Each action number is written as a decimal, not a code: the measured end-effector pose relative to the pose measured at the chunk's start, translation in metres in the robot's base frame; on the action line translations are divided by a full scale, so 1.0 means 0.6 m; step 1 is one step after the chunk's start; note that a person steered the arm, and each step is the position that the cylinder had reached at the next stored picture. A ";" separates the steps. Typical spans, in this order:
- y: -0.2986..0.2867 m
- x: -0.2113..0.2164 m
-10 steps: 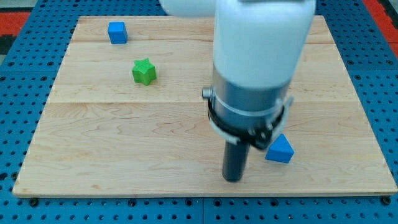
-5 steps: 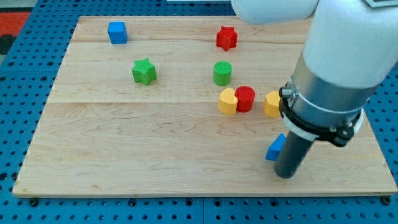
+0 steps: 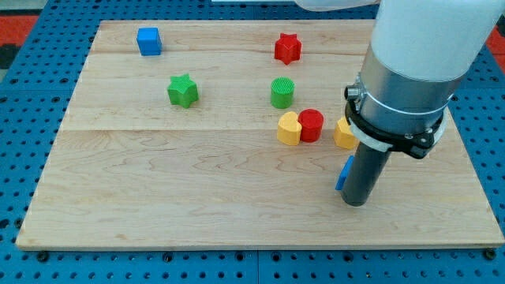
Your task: Place the red circle and blue triangle diagonally to each other
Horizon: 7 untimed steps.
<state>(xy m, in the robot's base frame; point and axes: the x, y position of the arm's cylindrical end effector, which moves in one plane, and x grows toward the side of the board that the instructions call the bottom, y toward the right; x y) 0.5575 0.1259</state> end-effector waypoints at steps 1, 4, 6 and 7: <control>0.000 -0.017; 0.132 -0.013; 0.065 -0.154; 0.045 -0.224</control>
<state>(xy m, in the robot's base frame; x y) 0.4231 0.1529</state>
